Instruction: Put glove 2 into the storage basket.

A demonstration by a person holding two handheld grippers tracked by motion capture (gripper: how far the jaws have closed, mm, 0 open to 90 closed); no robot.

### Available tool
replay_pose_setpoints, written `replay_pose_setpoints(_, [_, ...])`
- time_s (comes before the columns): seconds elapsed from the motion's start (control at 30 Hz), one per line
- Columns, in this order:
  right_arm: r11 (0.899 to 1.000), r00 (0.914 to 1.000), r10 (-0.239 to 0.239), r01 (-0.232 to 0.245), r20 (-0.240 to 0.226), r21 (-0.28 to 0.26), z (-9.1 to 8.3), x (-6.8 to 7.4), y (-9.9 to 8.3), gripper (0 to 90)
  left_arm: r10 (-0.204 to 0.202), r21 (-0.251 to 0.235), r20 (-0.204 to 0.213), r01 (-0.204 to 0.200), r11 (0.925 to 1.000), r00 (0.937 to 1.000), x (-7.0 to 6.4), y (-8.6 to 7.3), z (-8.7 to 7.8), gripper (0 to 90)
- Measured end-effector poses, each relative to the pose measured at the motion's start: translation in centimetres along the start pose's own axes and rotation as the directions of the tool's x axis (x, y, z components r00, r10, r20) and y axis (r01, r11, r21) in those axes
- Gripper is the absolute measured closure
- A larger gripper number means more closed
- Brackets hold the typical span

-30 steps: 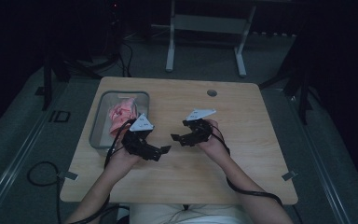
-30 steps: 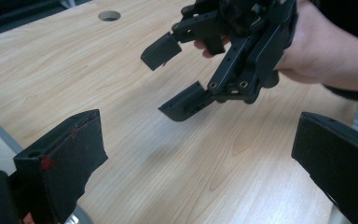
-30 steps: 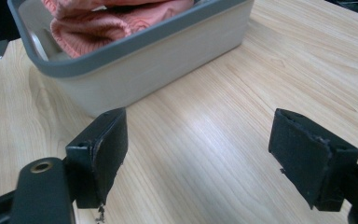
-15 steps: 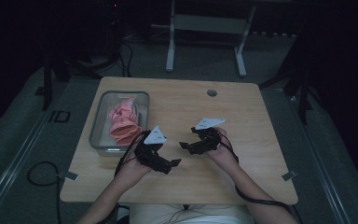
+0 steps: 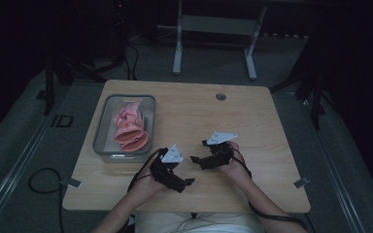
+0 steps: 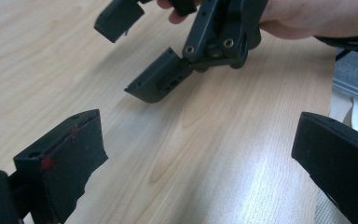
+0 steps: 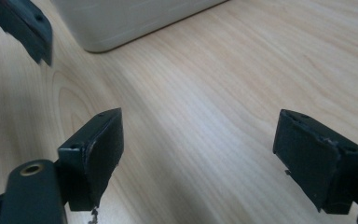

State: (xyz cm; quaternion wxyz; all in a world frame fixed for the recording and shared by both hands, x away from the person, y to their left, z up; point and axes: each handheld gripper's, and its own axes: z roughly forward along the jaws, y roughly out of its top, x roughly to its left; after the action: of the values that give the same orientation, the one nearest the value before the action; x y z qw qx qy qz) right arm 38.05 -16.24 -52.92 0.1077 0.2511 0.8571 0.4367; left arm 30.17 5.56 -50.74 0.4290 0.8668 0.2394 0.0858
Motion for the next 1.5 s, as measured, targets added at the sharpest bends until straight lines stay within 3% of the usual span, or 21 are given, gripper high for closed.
replay_pose_setpoints(0.33, [1.0, 0.9999, 0.001, -0.002, 0.01, 0.014, 0.0, 0.3, -1.7, 16.0, 0.035, 0.055, -0.017, -0.034, 0.9979, 0.9992, -0.6, -2.0, 2.2, 2.0])
replay_pose_setpoints(0.43, [1.0, 1.0, 0.003, -0.003, 0.003, 0.02, 0.0, 0.5, -2.2, 16.0, 0.034, 0.052, -0.022, -0.033, 0.9981, 0.9992, -0.7, -2.4, 2.5, 2.0])
replay_pose_setpoints(0.57, [1.0, 0.9999, 0.012, -0.012, -0.002, 0.021, -0.2, 0.5, -2.8, 16.0, 0.069, 0.056, -0.05, -0.066, 0.9962, 0.9964, -1.1, -3.1, 2.9, 2.0])
replay_pose_setpoints(0.7, [1.0, 1.0, 0.008, -0.008, 0.001, 0.025, -0.4, 0.6, -3.3, 16.0, 0.081, 0.07, -0.048, -0.078, 0.9945, 0.9955, -1.4, -3.4, 3.3, 2.0])
replay_pose_setpoints(1.13, [1.0, 0.9999, 0.009, -0.01, 0.01, 0.028, -0.3, 0.5, -3.9, 16.0, 0.057, 0.044, -0.054, -0.054, 0.9975, 0.9969, -1.5, -3.9, 3.2, 2.0])
replay_pose_setpoints(1.5, [1.0, 0.9996, 0.014, -0.014, 0.025, 0.017, -0.3, 0.3, -3.9, 15.9, 0.085, 0.041, -0.071, -0.082, 0.9958, 0.9939, -1.8, -4.5, 2.8, 2.0])
